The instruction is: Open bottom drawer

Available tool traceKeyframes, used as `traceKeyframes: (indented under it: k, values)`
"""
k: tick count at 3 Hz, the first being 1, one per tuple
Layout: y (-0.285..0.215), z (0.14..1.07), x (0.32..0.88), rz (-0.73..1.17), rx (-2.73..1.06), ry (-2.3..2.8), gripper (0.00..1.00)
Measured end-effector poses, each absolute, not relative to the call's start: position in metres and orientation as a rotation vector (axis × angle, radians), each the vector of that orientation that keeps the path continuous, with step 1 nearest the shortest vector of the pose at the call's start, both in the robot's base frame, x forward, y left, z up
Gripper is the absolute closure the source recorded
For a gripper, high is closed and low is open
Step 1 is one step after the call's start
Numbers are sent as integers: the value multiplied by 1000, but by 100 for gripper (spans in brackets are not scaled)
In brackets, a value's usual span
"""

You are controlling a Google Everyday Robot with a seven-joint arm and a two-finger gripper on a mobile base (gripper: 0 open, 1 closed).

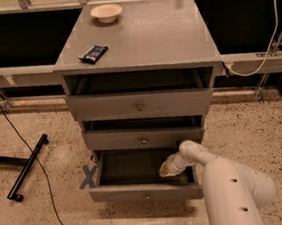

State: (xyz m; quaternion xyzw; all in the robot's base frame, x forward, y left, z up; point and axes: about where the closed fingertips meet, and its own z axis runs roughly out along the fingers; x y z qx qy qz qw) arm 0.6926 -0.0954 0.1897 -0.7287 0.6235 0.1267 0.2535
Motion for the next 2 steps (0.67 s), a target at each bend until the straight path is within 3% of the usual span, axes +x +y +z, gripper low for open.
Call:
traceKeyframes:
  k: [2]
  values:
    - [-103,140,670,493,-1945,1761,100]
